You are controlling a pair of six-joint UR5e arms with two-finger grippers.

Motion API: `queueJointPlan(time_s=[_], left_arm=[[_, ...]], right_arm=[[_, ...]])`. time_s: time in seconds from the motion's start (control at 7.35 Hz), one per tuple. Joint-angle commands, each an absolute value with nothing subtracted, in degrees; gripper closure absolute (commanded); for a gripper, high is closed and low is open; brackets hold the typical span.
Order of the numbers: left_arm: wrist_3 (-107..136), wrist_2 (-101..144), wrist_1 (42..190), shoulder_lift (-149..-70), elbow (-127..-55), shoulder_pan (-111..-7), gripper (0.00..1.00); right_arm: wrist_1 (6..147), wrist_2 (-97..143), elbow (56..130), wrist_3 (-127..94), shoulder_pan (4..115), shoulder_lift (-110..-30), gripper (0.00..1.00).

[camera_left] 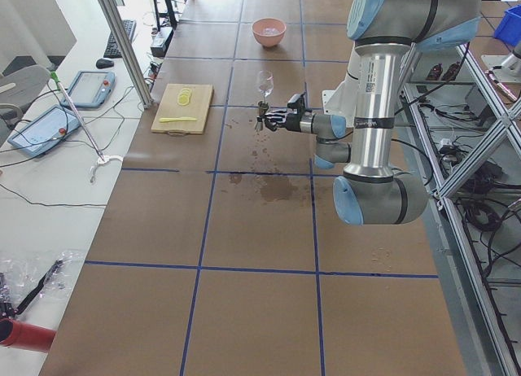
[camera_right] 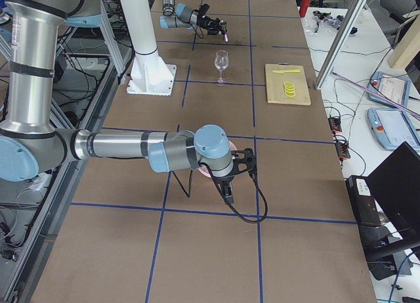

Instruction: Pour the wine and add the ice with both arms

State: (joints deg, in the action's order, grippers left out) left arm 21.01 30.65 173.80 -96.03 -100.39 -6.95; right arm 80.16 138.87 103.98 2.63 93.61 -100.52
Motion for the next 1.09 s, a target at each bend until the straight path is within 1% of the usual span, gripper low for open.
queueJointPlan(time_s=[0.0, 0.27, 0.68, 0.95], left_arm=[[21.01, 30.59, 164.39, -98.25, -103.97, -6.94, 1.0], [20.92, 30.41, 153.78, -103.59, -104.5, -6.94, 1.0], [20.83, 30.5, 141.72, -110.28, -104.68, -6.77, 1.0], [16.03, 30.5, 140.36, -111.62, -104.68, -6.59, 1.0]], right_arm=[[80.16, 138.87, 103.97, 2.64, 93.78, -100.63, 0.0], [80.16, 138.87, 103.89, 2.64, 93.87, -100.72, 0.0], [80.24, 138.78, 103.89, 2.64, 93.96, -100.72, 0.0], [80.16, 138.78, 103.71, 2.64, 94.04, -100.81, 0.0]])
